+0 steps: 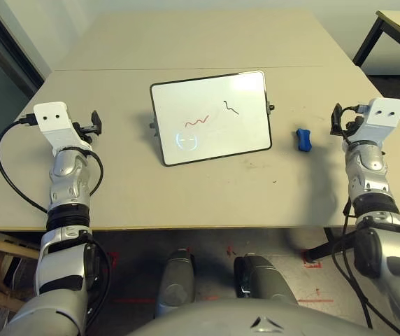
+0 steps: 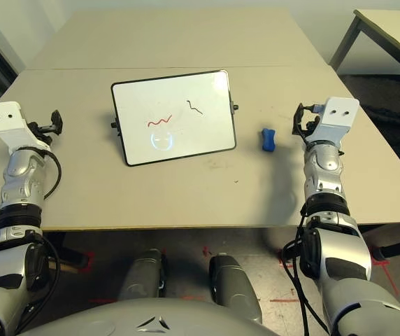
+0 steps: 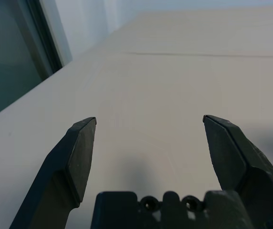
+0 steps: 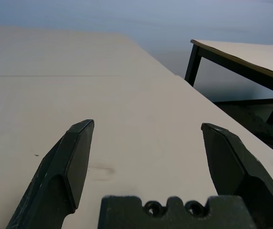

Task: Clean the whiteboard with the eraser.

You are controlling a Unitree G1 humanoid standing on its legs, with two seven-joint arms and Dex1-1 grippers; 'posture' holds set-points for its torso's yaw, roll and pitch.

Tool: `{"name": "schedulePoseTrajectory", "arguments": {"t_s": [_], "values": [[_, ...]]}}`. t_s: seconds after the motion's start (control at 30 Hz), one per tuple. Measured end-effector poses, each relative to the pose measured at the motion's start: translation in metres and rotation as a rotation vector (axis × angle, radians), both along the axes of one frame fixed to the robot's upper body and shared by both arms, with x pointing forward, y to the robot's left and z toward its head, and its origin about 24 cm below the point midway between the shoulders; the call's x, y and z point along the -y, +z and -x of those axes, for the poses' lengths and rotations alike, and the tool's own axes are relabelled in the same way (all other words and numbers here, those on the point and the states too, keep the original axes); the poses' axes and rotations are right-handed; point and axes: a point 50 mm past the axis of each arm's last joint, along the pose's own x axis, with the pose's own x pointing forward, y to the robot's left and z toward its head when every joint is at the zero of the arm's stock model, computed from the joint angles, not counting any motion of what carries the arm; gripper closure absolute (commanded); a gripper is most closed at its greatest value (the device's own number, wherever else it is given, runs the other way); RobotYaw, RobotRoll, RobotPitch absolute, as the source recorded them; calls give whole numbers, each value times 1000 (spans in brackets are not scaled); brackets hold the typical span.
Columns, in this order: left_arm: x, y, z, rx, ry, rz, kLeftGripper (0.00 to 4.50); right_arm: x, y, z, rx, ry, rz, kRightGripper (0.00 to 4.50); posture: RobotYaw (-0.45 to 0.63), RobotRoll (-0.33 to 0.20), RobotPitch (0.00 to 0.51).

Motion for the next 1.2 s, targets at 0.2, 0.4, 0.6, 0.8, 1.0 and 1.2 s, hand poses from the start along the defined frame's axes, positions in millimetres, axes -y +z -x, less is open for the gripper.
{"name": "schedulePoseTrajectory", "arguments": {"t_s": [0.2, 0.4, 0.6, 0.8, 1.0, 1.2], "values": [[-1, 3, 1, 11, 3, -3, 0, 0, -2, 0, -9, 10, 0, 39, 308, 0, 43], [-1, 3, 2, 4, -39, 0, 0, -2, 3, -1, -5, 26, -1, 39, 295, 0, 44], [-8, 21, 3, 16, -213, -7, 0, -9, 20, -6, -68, 84, -19, 39, 272, 0, 47], [-11, 50, 11, 24, -514, -38, 0, -29, 37, -5, -303, 233, -131, 39, 260, 0, 54], [-15, 64, 27, -46, -764, -44, 0, -53, 39, 7, -563, 336, -175, 39, 273, 0, 62], [-1, 79, 45, -118, -1044, -14, 0, -66, 34, 11, -742, 369, -176, 39, 317, 0, 74]]}}
